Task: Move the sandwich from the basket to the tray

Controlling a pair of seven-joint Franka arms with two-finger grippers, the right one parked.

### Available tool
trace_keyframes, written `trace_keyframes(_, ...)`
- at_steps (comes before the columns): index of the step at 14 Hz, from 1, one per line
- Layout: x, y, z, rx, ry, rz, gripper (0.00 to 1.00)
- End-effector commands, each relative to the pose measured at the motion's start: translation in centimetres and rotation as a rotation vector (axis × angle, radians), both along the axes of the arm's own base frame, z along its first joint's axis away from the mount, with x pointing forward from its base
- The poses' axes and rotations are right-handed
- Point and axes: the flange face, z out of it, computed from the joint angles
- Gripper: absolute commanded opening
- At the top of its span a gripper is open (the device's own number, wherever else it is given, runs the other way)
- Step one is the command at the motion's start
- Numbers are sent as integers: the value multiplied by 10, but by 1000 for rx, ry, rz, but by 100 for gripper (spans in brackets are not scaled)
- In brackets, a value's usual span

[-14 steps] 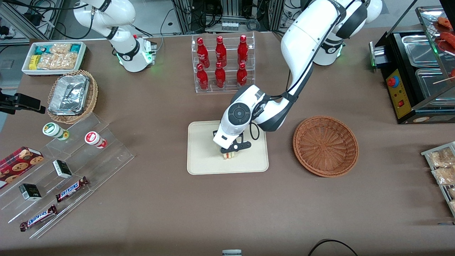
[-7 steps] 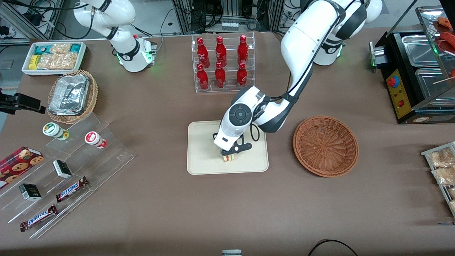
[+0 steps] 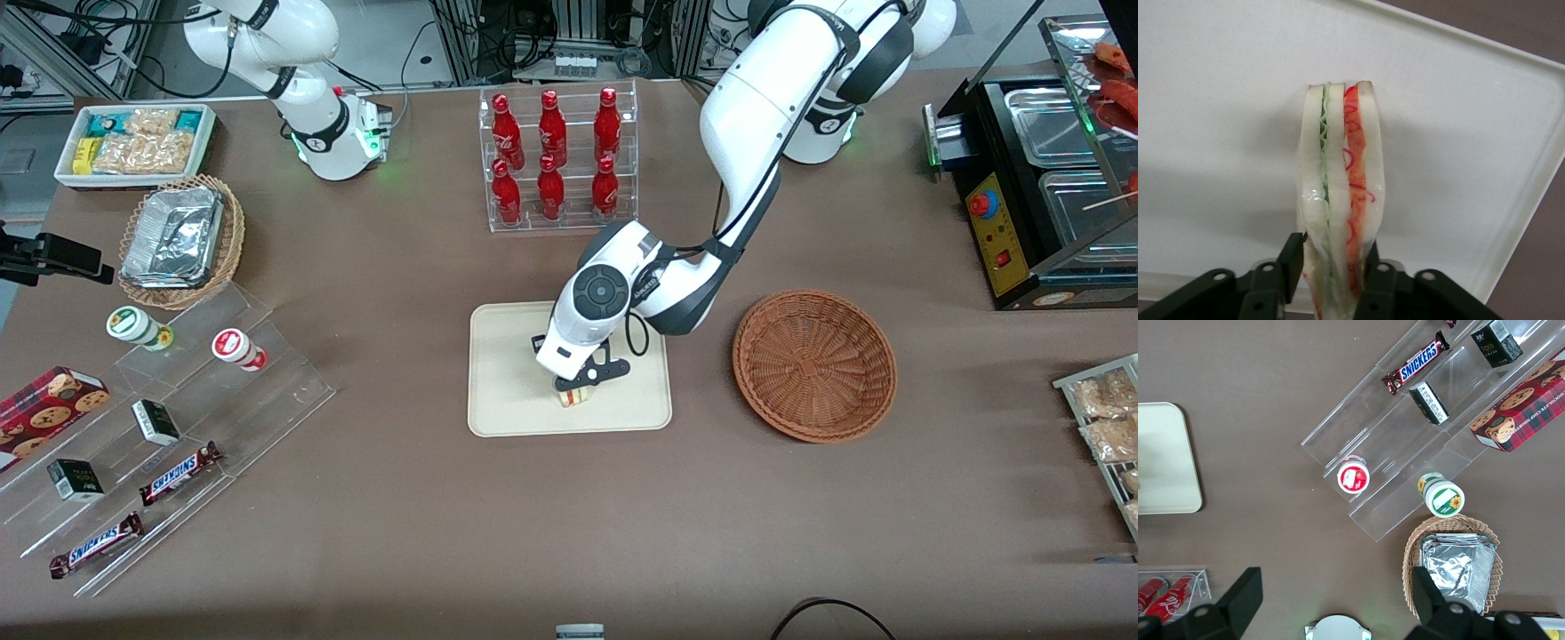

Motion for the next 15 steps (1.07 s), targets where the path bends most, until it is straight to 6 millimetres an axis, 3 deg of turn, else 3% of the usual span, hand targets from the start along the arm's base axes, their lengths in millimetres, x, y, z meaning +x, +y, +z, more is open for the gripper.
trace_keyframes(1, 5, -6, 14, -11, -22, 20, 100)
trace_keyframes(8, 6, 3, 114, -4, -33, -2, 100)
trace_keyframes(11, 11, 25, 165, -2, -64, -73, 100)
trace_keyframes(13, 16, 38, 180, 19, -101, -138, 100)
trace_keyframes(15, 35, 71, 186, 97, -130, -205, 100)
